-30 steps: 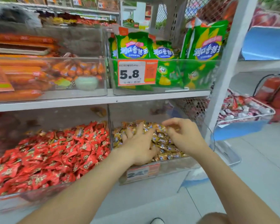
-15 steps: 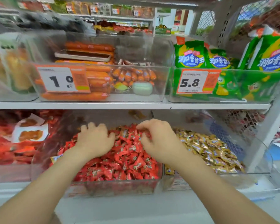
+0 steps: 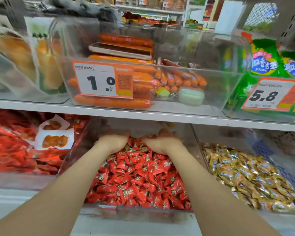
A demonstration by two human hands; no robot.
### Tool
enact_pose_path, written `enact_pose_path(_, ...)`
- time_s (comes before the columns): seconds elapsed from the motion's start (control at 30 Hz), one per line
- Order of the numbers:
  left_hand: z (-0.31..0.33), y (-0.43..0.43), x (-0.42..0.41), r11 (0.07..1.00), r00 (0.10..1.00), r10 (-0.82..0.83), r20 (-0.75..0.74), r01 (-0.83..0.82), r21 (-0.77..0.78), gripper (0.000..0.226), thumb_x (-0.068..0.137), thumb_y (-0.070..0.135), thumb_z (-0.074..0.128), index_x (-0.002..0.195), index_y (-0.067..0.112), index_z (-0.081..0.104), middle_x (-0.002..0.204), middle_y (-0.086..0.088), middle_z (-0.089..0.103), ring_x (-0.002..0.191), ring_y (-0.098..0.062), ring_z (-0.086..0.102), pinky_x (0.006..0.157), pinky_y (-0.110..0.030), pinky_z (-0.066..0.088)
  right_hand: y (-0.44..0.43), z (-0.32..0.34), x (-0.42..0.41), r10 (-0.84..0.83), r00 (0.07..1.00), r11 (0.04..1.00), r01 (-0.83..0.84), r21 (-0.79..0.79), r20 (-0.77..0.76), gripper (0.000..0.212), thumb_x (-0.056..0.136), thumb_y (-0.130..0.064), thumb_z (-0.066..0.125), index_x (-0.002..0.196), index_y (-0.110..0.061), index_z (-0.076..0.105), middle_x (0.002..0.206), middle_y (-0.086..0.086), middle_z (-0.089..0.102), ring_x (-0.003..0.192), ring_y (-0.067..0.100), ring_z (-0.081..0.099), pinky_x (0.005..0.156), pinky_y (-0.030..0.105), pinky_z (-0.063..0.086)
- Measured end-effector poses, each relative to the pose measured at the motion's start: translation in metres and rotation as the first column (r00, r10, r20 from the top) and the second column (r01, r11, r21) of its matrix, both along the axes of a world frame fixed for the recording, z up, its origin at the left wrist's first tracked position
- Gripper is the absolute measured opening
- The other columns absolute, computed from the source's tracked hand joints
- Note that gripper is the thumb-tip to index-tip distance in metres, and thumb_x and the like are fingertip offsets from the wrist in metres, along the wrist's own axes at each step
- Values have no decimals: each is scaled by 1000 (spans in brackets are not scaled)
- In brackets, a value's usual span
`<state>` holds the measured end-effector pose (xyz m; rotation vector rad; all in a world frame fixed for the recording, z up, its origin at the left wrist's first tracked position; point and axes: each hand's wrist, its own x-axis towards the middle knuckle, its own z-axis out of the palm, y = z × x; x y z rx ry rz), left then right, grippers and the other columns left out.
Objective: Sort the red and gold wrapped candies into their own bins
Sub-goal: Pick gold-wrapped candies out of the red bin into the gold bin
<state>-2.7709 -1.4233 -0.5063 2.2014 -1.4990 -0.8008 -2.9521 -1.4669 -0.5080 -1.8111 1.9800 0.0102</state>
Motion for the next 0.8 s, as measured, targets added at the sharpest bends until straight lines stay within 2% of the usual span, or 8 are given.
enact_pose_path(0.07, -2, -6, -1, 999, 996, 46, -71, -44, 32, 81, 100, 75, 32, 162, 22, 36, 168, -6, 33, 153, -30, 33, 126, -43, 26, -2, 5, 4, -27, 998, 1000, 26, 15, 62, 137, 39, -109, 37, 154, -34, 43, 163, 8, 42, 145, 41, 41, 117, 56, 37)
enact_pose_path(0.17, -3, -14, -5, 988, 961, 145, -235, -129, 79, 90, 95, 82, 32, 160, 20, 39, 165, -9, 38, 149, -33, 39, 122, -46, 32, 1, 18, 4, -12, 976, 999, 4, 38, 218, 100, 67, -89, 58, 142, -23, 60, 144, 7, 60, 128, 32, 59, 106, 38, 49)
enact_pose_path(0.23, -2, -18, -10, 972, 916, 217, -336, -173, 158, 91, 95, 83, 30, 160, 20, 39, 163, -12, 40, 147, -36, 41, 117, -46, 34, 3, 23, 3, -20, 941, 996, -11, 91, 338, 78, 77, -68, 71, 137, -20, 61, 132, 5, 64, 114, 27, 63, 94, 33, 53)
enact_pose_path(0.33, -1, -21, -16, 967, 879, 241, -411, -180, 182, 91, 92, 86, 32, 159, 24, 42, 160, -10, 45, 142, -36, 47, 118, -46, 37, 9, 28, 7, -17, 896, 982, -67, 174, 445, 57, 79, -53, 78, 127, -29, 59, 121, -2, 63, 101, 21, 60, 76, 27, 49)
enact_pose_path(0.47, 0, -20, -17, 977, 857, 214, -469, -184, 109, 86, 86, 89, 42, 146, 29, 58, 144, -6, 61, 122, -30, 60, 111, -43, 46, 12, 29, 5, 84, 861, 981, -160, 111, 502, 35, 79, -39, 80, 107, -30, 63, 113, -5, 67, 102, 14, 64, 94, 35, 58)
enact_pose_path(0.6, 8, -9, -19, 984, 863, 96, -497, -158, -85, 59, 92, 79, 47, 129, 36, 64, 126, 7, 67, 107, -14, 63, 103, -37, 46, 18, 35, 4, 123, 847, 975, -201, 98, 518, 43, 70, -39, 84, 107, -32, 63, 115, -6, 67, 106, 15, 64, 96, 39, 57)
enact_pose_path(0.67, 16, 2, -20, 979, 861, -3, -508, -99, -175, 39, 98, 69, 48, 120, 40, 61, 115, 15, 66, 99, -3, 60, 95, -32, 44, 21, 37, 2, 181, 813, 978, -209, -13, 553, 57, 63, -35, 87, 115, -35, 63, 116, -8, 68, 106, 13, 66, 95, 38, 59)
enact_pose_path(0.8, 23, 27, -14, 957, 866, -148, -478, 3, -290, 29, 97, 62, 55, 125, 51, 57, 125, 19, 66, 117, -6, 62, 105, -32, 46, 33, 40, -8, 366, 769, 930, -284, -232, 525, 72, 64, -24, 90, 126, -36, 56, 117, -12, 65, 104, 3, 64, 83, 20, 55)
